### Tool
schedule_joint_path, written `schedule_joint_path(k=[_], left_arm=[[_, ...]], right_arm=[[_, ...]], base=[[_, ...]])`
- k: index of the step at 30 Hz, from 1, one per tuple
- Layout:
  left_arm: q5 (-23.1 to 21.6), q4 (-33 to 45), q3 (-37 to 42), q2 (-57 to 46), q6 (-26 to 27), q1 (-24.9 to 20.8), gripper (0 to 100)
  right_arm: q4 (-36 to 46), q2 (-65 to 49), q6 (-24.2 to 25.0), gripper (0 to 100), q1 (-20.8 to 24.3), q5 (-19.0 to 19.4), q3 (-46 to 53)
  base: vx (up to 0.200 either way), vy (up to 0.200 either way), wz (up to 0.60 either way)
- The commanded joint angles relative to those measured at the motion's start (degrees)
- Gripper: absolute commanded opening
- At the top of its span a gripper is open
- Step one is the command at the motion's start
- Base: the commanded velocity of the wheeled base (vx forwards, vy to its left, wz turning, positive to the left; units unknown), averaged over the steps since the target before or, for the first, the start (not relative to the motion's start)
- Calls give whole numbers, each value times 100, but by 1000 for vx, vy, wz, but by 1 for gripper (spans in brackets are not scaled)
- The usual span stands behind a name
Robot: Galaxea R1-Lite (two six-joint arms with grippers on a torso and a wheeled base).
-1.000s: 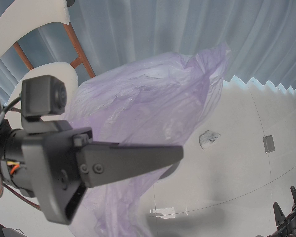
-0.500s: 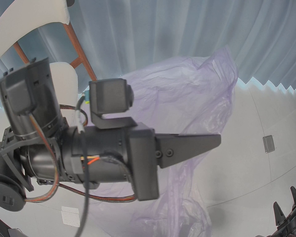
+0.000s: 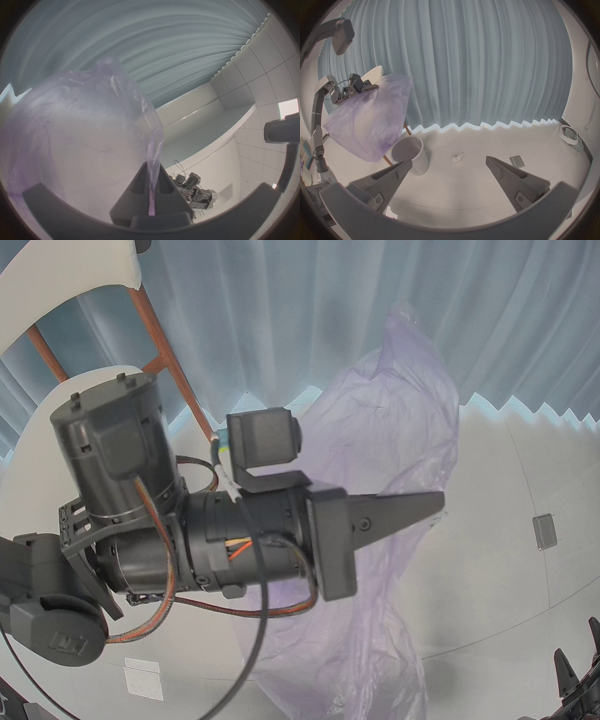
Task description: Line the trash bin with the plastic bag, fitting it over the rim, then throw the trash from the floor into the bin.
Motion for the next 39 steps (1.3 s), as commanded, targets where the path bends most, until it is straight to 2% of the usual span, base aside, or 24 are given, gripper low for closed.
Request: schedule_joint_path(k=[1,7,12,14,17,21,24,28,32,33,35,36,39], left_arm=[[-32,-424,306,147,-3,414,0],[-172,-1470,456,174,-55,932,0],[-251,-1901,842,174,-126,1064,0],[-111,-2454,1607,165,-82,1187,0],[258,-2859,2081,183,-64,1266,0],[865,-3289,2433,226,261,1600,0],[900,-3342,2415,253,367,1723,0],[961,-3289,2415,226,788,1803,0],[1093,-3210,2363,270,815,1723,0],[1410,-3131,2328,323,841,1583,0],[1410,-3131,2328,323,841,1583,0],[1972,-3008,2020,297,955,1565,0],[2245,-2604,1835,33,1061,1961,0]], right_arm=[[-2,-96,-2,100,1,-1,101],[-2,-96,-2,100,1,-1,101],[-2,-96,-2,100,1,-1,101],[-2,-96,-2,100,1,-1,101],[-2,-96,-2,100,1,-1,101],[-2,-96,-2,100,1,-1,101],[-2,-96,-2,100,1,-1,101],[-2,-96,-2,100,1,8,101],[-2,-96,-2,100,1,-1,101],[-2,-96,-2,100,1,-1,101],[-2,-96,-2,100,1,-1,101],[-2,-96,-2,100,1,-1,101],[-2,-96,-2,100,1,-1,101]], base=[[0,0,0],[0,0,0],[0,0,0],[0,0,0],[0,0,0],[0,0,0],[0,0,0],[0,0,0],[0,0,0],[0,0,0],[0,0,0],[0,0,0],[0,0,0]])
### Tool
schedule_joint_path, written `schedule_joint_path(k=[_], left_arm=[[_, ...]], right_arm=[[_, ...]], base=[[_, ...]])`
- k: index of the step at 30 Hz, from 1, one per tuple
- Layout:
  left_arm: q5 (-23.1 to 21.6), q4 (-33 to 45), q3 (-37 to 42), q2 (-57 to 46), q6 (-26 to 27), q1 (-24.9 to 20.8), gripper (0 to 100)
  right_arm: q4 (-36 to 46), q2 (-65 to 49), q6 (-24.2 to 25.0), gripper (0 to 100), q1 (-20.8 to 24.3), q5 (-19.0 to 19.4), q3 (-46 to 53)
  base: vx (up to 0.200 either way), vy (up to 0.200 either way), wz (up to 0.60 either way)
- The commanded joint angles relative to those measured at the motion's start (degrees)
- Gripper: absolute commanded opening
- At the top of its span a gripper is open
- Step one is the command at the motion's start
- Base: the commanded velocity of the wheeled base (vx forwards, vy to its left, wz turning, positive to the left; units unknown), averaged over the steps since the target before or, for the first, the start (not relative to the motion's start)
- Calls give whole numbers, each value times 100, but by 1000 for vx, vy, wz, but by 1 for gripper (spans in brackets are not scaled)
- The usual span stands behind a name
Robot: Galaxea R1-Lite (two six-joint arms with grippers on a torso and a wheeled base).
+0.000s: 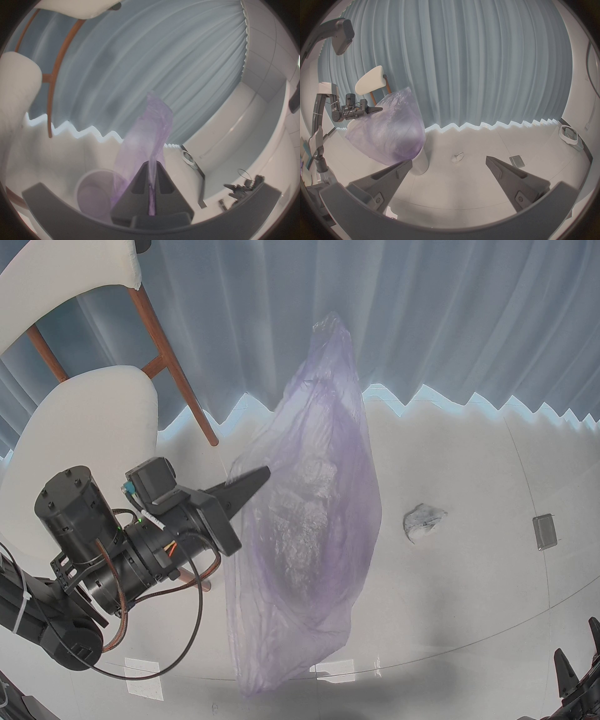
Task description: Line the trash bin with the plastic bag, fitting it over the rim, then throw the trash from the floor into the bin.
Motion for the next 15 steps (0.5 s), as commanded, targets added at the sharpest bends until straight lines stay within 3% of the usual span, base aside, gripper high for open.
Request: schedule_joint_path(k=[1,7,15], left_arm=[[372,642,-378,-363,247,422,0],[416,1793,-124,-890,730,272,0],[688,1802,-238,-969,968,615,0]], right_arm=[[-2,-96,-3,100,1,1,101],[-2,-96,-3,100,1,1,101],[-2,-96,-3,100,1,1,101]], base=[[0,0,0],[0,0,0],[0,0,0]])
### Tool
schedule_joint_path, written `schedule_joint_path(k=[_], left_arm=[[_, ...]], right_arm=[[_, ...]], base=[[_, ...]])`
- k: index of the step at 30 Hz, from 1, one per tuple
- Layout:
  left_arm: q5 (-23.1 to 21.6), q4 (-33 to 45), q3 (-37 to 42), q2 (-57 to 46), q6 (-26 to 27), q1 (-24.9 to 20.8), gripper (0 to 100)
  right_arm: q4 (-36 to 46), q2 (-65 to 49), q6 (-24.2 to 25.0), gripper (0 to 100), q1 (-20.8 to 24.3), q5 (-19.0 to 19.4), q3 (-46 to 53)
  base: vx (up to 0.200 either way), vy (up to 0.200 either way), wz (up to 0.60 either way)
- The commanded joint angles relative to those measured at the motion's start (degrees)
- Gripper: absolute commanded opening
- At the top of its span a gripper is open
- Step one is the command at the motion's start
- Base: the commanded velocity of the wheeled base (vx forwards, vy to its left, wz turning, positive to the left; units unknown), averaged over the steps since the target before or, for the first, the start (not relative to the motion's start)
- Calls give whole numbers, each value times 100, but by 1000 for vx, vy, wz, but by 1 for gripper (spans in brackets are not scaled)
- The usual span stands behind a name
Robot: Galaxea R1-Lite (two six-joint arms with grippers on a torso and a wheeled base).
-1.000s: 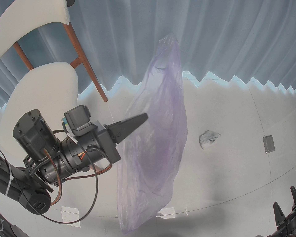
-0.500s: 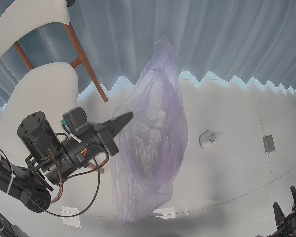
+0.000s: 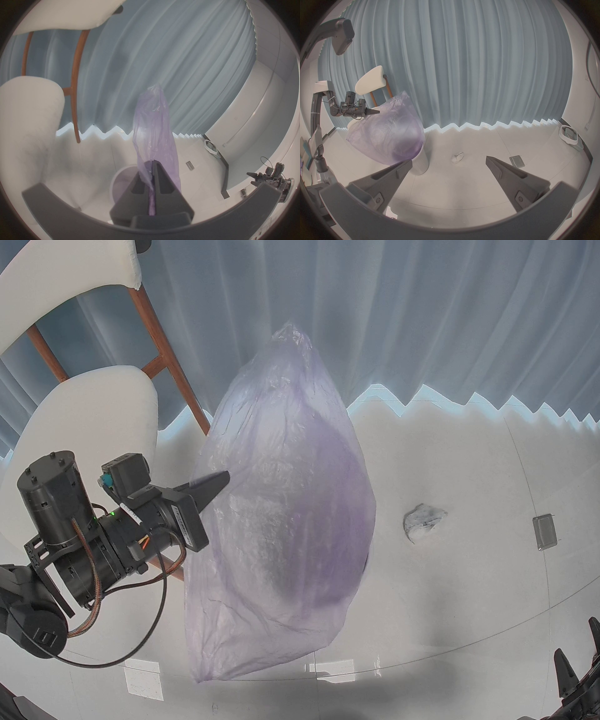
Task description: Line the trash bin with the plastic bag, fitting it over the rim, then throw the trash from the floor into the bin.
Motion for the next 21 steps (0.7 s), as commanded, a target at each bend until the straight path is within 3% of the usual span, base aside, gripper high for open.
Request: schedule_joint_path(k=[1,6,16,18,21], left_arm=[[141,50,-124,-244,253,387,0],[159,42,95,-103,412,184,0],[159,-433,139,345,51,-431,0],[159,-609,130,327,51,-431,0],[141,-714,104,345,43,-440,0]], right_arm=[[-2,-96,-2,100,1,1,101],[-2,-96,-2,100,1,37,101],[-178,-17,226,100,1,19,-83],[-784,783,683,100,81,1,-997],[-1048,1486,701,100,362,1,-1314]], base=[[0,0,0],[0,0,0],[0,0,0],[0,0,0],[0,0,0]])
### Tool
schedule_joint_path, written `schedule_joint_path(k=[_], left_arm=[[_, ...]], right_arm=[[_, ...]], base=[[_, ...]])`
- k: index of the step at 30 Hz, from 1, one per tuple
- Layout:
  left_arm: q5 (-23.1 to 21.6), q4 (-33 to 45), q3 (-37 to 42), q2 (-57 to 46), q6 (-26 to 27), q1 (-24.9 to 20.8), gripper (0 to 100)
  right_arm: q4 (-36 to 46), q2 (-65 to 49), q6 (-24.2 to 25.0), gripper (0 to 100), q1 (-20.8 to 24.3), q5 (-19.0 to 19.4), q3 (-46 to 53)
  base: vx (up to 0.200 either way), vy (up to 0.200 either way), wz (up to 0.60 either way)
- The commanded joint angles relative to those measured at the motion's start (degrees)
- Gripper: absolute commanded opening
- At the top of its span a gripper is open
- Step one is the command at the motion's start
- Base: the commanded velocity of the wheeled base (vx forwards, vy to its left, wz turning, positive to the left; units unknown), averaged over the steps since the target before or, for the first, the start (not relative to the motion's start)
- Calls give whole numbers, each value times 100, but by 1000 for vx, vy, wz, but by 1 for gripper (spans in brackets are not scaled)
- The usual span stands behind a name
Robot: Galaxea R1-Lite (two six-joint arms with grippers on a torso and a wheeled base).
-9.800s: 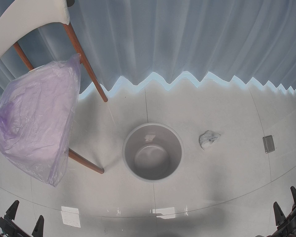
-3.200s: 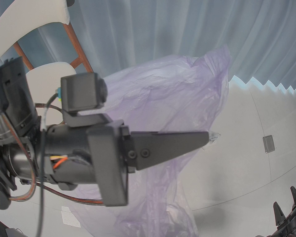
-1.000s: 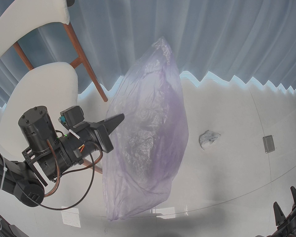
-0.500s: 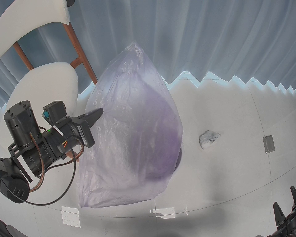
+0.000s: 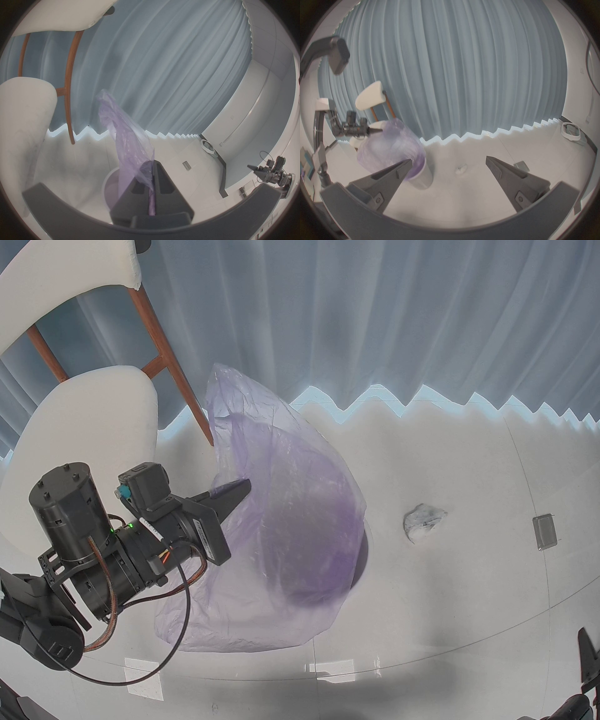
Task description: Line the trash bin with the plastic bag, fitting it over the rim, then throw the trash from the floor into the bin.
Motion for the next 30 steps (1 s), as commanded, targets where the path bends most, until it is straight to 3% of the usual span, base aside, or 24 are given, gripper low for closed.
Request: schedule_joint_path(k=[1,4,5,6,8,11,12,13,15,18,24,26,30], left_arm=[[14,-307,-3,79,-17,-42,0],[5,-342,-12,79,-44,-42,0],[14,-342,-21,79,-70,-42,0],[14,-342,-21,79,-70,-42,0],[-30,-351,-135,70,-175,-59,0],[14,-351,-372,70,-325,-59,0],[14,-351,-407,70,-369,-59,0],[14,-351,-407,70,-369,-59,0],[-22,-342,-381,79,-395,-95,0],[-13,-342,-355,79,-386,-165,0],[-13,-342,-355,79,-386,-165,0],[-13,-342,-363,79,-378,-165,0],[-4,-342,-355,70,-378,-165,0]], right_arm=[[-593,1662,320,100,595,2,-1031],[-593,2392,628,100,1079,2,-978],[-593,2682,970,100,1167,28,-969],[-593,2682,970,100,1167,28,-969],[-602,3420,1832,100,1254,336,-1004],[-681,4150,2386,100,1254,1004,-1057],[-690,4343,2447,100,1263,1241,-1066],[-690,4343,2447,100,1263,1241,-1066],[-751,4835,2438,100,1334,1979,-995],[-751,5248,2438,100,1641,2463,-916],[-769,6048,2465,100,2494,2507,-899],[-795,6215,2465,100,2590,2507,-916],[-1665,7261,2482,100,2924,2515,-864]], base=[[0,0,0],[0,0,0],[0,0,0],[0,0,0],[0,0,0],[0,0,0],[0,0,0],[0,0,0],[0,0,0],[0,0,0],[0,0,0],[0,0,0],[0,0,0]])
